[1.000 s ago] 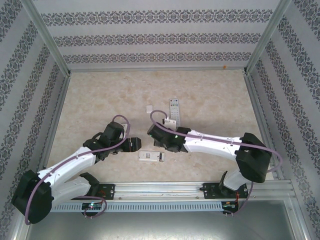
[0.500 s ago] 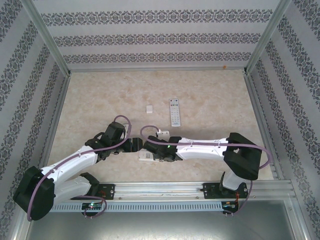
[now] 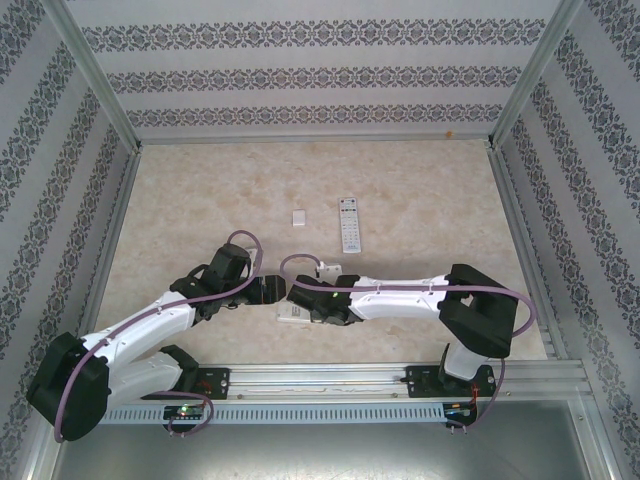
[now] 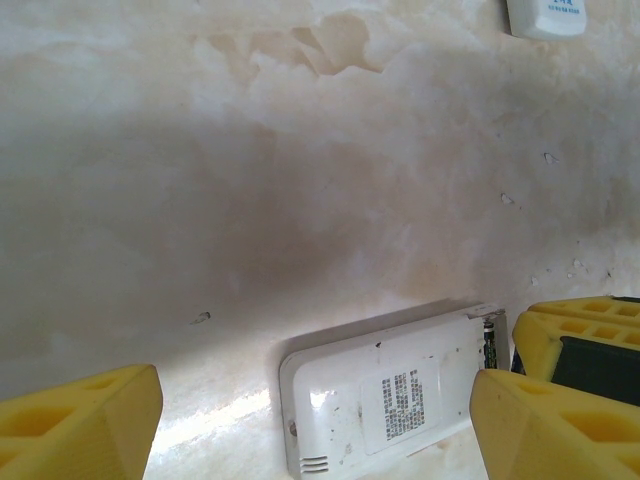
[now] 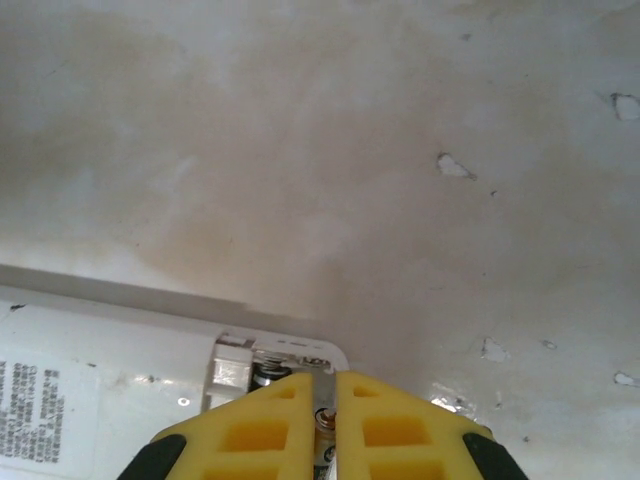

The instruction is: Load the batteries into the remote control

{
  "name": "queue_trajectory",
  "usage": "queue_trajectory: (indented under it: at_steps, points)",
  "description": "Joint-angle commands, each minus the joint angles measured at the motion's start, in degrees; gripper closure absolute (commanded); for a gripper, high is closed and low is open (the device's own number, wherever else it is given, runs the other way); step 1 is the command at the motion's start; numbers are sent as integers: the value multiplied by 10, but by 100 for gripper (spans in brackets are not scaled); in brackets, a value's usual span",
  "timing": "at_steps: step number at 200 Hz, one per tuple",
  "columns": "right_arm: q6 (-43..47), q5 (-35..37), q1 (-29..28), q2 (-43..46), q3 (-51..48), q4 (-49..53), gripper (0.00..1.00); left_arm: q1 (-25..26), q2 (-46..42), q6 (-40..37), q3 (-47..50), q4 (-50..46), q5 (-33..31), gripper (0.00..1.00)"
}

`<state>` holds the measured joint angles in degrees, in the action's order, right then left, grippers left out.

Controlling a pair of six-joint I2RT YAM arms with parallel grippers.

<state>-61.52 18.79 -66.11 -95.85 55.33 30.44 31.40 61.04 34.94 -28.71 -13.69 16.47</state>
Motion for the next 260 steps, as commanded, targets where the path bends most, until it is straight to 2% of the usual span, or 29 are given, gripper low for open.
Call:
queue_trajectory:
  at_steps: [1,148,178,199,260]
  points:
    - [-16,30,8,2,-12,10,89,-2,0,7,9,17,2,19]
    - [20,21,9,-20,20,-5,87,-2,3,8,17,24,4,18]
    - [21,19,10,-26,22,-6,83,-2,4,8,18,25,4,18]
    - [26,16,7,-24,24,-7,76,-2,3,8,18,25,3,18]
    - [10,18,7,14,17,-3,71,-2,5,12,22,27,10,18]
